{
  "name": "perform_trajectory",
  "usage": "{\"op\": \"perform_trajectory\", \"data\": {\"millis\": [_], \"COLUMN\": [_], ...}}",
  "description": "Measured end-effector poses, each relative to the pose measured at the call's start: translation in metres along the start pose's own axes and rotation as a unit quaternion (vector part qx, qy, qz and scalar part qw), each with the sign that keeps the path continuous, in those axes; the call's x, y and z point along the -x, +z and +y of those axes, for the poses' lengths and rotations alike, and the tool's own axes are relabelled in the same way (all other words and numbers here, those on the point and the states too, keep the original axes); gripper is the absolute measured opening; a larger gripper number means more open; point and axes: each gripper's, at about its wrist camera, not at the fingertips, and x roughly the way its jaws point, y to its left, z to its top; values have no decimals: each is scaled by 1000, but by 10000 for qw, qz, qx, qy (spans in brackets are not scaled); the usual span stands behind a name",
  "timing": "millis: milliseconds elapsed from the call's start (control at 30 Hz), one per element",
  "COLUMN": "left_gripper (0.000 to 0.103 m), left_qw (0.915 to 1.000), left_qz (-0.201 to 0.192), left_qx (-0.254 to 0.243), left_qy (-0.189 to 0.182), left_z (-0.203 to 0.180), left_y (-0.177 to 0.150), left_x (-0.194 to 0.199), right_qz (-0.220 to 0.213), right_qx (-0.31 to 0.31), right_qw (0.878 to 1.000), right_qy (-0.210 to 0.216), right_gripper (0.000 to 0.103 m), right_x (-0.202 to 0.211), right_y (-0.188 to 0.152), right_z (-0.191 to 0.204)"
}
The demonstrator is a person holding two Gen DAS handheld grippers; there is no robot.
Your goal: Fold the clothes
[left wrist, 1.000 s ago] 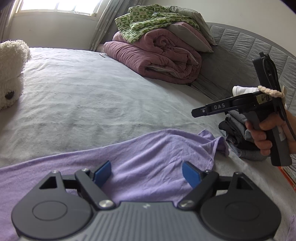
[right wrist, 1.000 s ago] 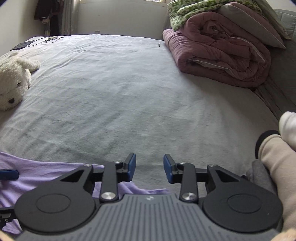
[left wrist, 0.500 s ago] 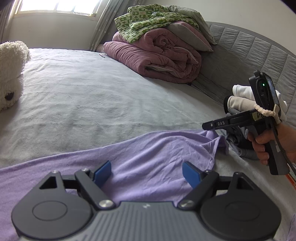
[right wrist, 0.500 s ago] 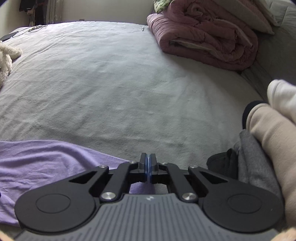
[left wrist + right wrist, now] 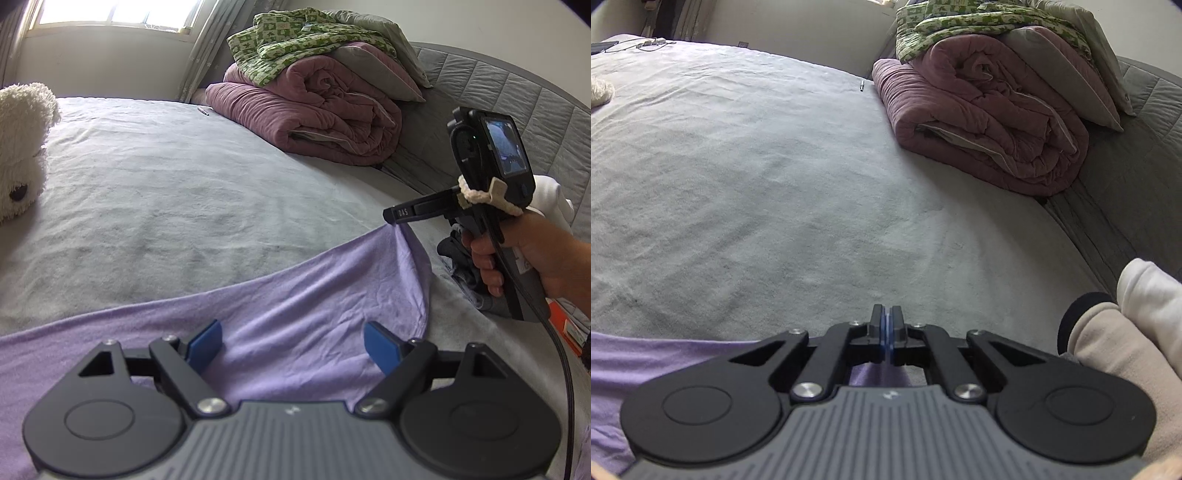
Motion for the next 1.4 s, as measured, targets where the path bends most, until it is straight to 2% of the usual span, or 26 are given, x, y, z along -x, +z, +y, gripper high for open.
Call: {"op": "perform_trajectory", "data": {"millis": [133,267,367,533,733,800,900,1033,1067,1100,1133,1267,1400], "left_gripper": [85,85,85,85,85,85,85,85,85,85,85,85,85], "left_qw": [10000,10000,10000,10000,10000,10000,10000,10000,10000,10000,10000,10000,10000], "left_qz": [-1,-1,-1,-2,-2,-2,-2,-2,-2,-2,-2,-1,-1], "left_qx": [3,5,5,6,-2,-2,-1,-1,-1,-1,-1,-1,-1], "left_qy": [-3,-4,-4,-5,-2,-2,-2,-4,-4,-5,-6,-8,-11], "left_z": [0,0,0,0,0,0,0,0,1,1,1,1,1], "left_y": [0,0,0,0,0,-1,-1,-1,-1,-1,-1,-1,0], "left_x": [0,0,0,0,0,0,0,0,0,0,0,0,0], "right_qz": [120,215,385,634,430,453,489,611,631,610,576,414,558], "right_qx": [-198,-408,-518,-729,-1441,-1531,-1490,-1394,-1353,-1314,-1302,-1115,-767], "right_qw": [9995,9987,9978,9953,9854,9821,9815,9816,9822,9832,9838,9867,9860], "right_qy": [215,200,142,82,794,1001,1097,1153,1142,1112,1092,1109,1373], "right_gripper": [6,19,31,32,33,36,39,37,29,7,2,2,3], "right_x": [-1,3,1,-3,0,-2,-6,-12,-13,-12,-10,4,14], "right_y": [8,11,2,-12,-18,-18,-17,-22,-24,-26,-27,-24,-18], "right_z": [-8,-21,-27,-35,-51,-52,-50,-46,-45,-44,-43,-38,-31]}}
